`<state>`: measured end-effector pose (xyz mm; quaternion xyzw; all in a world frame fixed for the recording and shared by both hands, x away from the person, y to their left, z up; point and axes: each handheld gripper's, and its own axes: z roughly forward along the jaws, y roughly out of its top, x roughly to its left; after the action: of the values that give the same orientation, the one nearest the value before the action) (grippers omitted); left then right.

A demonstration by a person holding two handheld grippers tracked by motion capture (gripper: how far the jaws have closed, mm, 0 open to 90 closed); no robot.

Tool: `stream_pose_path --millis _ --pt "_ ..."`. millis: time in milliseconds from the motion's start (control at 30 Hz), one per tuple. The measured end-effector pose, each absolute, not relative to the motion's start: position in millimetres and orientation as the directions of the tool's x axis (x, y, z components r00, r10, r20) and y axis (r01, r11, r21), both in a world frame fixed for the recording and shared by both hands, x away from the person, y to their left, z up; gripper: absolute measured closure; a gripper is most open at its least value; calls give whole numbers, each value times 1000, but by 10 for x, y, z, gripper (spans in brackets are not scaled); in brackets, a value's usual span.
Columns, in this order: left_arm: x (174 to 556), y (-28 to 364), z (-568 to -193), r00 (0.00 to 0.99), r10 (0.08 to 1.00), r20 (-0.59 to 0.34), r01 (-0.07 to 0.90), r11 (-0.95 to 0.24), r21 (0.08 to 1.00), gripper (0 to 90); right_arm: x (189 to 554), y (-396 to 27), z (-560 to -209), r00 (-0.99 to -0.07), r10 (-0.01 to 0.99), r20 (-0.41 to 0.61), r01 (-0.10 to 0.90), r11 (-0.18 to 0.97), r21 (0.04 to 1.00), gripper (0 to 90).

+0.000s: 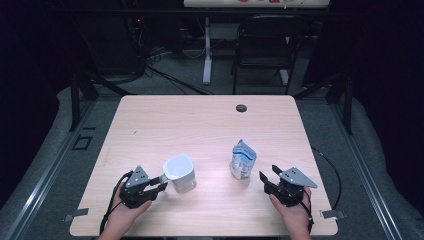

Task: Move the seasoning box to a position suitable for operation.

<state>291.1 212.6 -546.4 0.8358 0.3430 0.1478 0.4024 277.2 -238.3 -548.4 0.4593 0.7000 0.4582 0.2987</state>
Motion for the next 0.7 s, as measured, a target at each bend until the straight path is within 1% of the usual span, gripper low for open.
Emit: stream_pose_path --millis 333,700 --pt "2912 2111 -5450 738 675 -8 438 -469 767 688 2770 -2358 -5488 -412 911 -6 376 175 910 462" --pt "2892 2070 -5447 760 650 -13 425 -483 766 689 2769 -2347 -5486 -420 907 -5 382 182 906 463"
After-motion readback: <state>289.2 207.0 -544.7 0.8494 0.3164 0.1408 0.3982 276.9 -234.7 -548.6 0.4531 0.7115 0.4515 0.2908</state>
